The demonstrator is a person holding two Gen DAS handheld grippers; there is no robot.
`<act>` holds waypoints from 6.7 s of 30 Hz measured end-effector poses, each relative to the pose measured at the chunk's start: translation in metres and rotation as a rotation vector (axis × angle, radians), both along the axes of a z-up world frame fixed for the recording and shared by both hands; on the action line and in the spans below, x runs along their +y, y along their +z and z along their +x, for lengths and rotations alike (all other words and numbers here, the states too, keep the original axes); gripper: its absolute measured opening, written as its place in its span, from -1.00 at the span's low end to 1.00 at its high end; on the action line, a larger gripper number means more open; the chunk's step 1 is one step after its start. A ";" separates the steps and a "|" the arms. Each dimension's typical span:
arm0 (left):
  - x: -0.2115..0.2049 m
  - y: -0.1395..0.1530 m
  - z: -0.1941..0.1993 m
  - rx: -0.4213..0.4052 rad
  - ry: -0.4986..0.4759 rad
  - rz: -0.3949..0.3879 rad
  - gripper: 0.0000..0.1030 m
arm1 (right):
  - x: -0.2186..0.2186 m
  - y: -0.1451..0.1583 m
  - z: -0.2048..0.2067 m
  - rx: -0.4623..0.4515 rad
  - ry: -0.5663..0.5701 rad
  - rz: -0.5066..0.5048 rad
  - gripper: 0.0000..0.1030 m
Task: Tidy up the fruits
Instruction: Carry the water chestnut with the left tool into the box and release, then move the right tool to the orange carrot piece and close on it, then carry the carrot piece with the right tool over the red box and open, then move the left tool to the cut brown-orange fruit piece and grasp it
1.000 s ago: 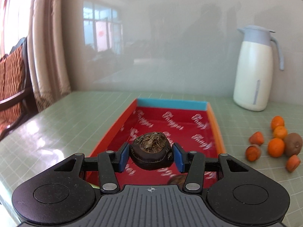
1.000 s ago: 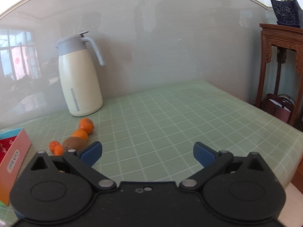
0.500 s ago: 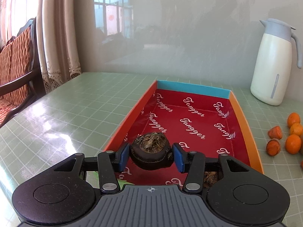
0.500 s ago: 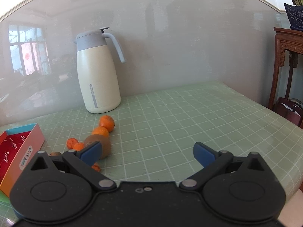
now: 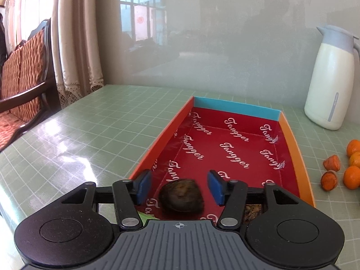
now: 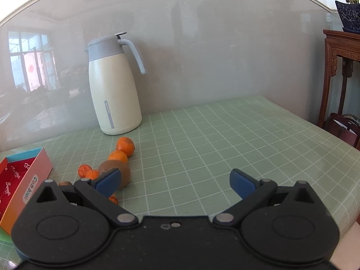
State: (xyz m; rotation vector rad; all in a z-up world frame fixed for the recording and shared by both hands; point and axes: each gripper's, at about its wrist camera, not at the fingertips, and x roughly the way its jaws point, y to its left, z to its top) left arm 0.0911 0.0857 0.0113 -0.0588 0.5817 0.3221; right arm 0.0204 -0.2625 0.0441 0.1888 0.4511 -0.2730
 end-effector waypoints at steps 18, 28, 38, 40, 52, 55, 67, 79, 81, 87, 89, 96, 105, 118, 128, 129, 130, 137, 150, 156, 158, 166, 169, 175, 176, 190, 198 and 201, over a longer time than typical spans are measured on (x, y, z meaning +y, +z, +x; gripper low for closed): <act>0.000 0.027 -0.034 -0.189 0.064 0.042 0.72 | 0.004 -0.002 0.002 0.010 0.011 -0.010 1.00; 0.023 0.039 -0.055 -0.218 0.203 0.097 0.99 | 0.023 -0.007 0.011 0.031 0.105 -0.031 1.00; 0.049 0.033 -0.065 -0.169 0.227 0.069 0.99 | 0.051 -0.020 0.036 0.077 0.210 -0.035 0.87; 0.052 0.031 -0.066 -0.157 0.220 0.066 0.99 | 0.057 -0.024 0.044 0.096 0.214 -0.036 0.77; 0.079 0.026 -0.080 -0.147 0.255 0.031 0.99 | 0.069 -0.050 0.080 0.218 0.170 -0.035 0.21; 0.084 0.025 -0.081 -0.142 0.266 0.022 0.99 | 0.072 -0.052 0.081 0.217 0.182 -0.018 -0.07; 0.096 0.022 -0.086 -0.135 0.300 0.020 0.99 | 0.094 -0.040 0.073 0.159 0.280 0.010 -0.40; 0.113 0.019 -0.093 -0.124 0.360 0.026 0.99 | 0.124 -0.017 0.063 0.018 0.424 0.023 -0.41; 0.117 0.019 -0.094 -0.124 0.370 0.027 0.99 | 0.129 -0.016 0.063 0.009 0.447 0.029 -0.41; 0.123 0.017 -0.099 -0.122 0.388 0.036 0.99 | 0.147 -0.012 0.063 -0.003 0.504 0.031 -0.40; 0.127 0.016 -0.101 -0.121 0.395 0.035 0.99 | 0.152 -0.011 0.063 -0.007 0.519 0.032 -0.40; 0.134 0.016 -0.104 -0.119 0.416 0.033 0.99 | 0.177 -0.006 0.065 -0.018 0.596 0.031 -0.40; 0.141 0.013 -0.111 -0.117 0.433 0.045 0.99 | 0.210 -0.008 0.071 -0.005 0.679 0.023 -0.40; 0.160 0.009 -0.119 -0.104 0.471 0.049 0.99 | 0.249 -0.025 0.079 0.063 0.759 0.005 -0.40; 0.165 0.007 -0.120 -0.097 0.483 0.047 0.99 | 0.256 -0.028 0.079 0.062 0.758 -0.010 -0.32; 0.165 0.007 -0.120 -0.098 0.482 0.047 0.99 | 0.255 -0.027 0.079 0.060 0.757 -0.005 -0.32; 0.164 0.007 -0.120 -0.099 0.481 0.048 0.99 | 0.254 -0.027 0.079 0.060 0.755 -0.002 -0.32; 0.158 0.008 -0.118 -0.099 0.464 0.056 0.99 | 0.241 -0.022 0.079 0.044 0.716 0.017 -0.29; 0.141 0.011 -0.112 -0.101 0.437 0.065 0.99 | 0.216 -0.010 0.073 -0.017 0.634 0.001 0.41; 0.126 0.013 -0.107 -0.106 0.407 0.082 0.99 | 0.198 -0.006 0.071 -0.026 0.576 0.007 0.58; 0.122 0.014 -0.105 -0.109 0.399 0.086 0.99 | 0.192 -0.005 0.070 -0.026 0.554 -0.003 0.63; 0.094 0.016 -0.094 -0.114 0.338 0.106 0.99 | 0.159 0.001 0.064 -0.033 0.455 -0.013 0.78; 0.079 0.016 -0.090 -0.125 0.303 0.122 0.99 | 0.143 0.004 0.059 -0.045 0.409 -0.020 0.94; 0.045 0.019 -0.082 -0.149 0.212 0.147 0.99 | 0.104 0.008 0.049 -0.053 0.324 0.002 0.99; 0.039 0.019 -0.080 -0.154 0.195 0.152 0.99 | 0.097 0.008 0.048 -0.053 0.307 0.003 0.99; -0.061 0.024 -0.068 -0.259 -0.127 0.172 0.99 | 0.012 0.007 0.020 -0.068 0.095 0.027 1.00; -0.124 0.019 -0.055 -0.245 -0.328 0.216 0.99 | -0.025 0.005 0.005 -0.075 0.018 0.034 1.00; -0.141 0.015 -0.049 -0.228 -0.365 0.241 0.99 | -0.039 0.005 -0.004 -0.078 -0.013 0.026 1.00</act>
